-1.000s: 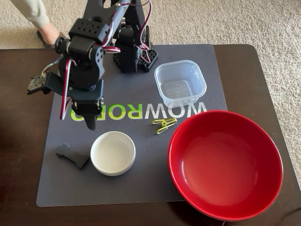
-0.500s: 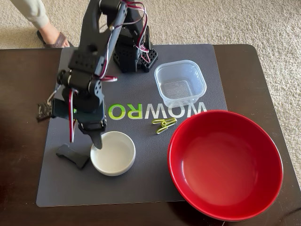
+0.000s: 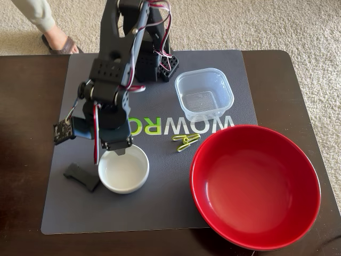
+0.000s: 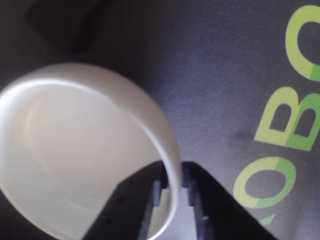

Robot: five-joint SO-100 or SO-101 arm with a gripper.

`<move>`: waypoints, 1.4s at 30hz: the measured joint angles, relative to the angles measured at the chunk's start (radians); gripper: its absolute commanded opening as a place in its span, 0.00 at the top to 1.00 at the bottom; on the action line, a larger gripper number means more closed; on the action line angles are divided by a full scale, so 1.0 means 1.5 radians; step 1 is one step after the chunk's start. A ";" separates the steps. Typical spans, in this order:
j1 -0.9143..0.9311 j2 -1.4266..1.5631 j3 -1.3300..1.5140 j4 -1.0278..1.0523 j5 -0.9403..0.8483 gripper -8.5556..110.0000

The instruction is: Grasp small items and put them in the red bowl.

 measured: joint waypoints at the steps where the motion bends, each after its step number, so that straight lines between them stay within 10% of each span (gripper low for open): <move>1: -0.009 0.013 0.000 0.009 0.003 0.93; 11: -0.151 0.119 -0.115 0.165 0.058 0.93; 22: -0.284 -0.144 -0.699 0.357 0.142 0.93; 36: -0.507 -0.436 -0.780 0.353 0.419 0.93; 42: -0.508 -0.558 -0.897 0.359 0.373 0.69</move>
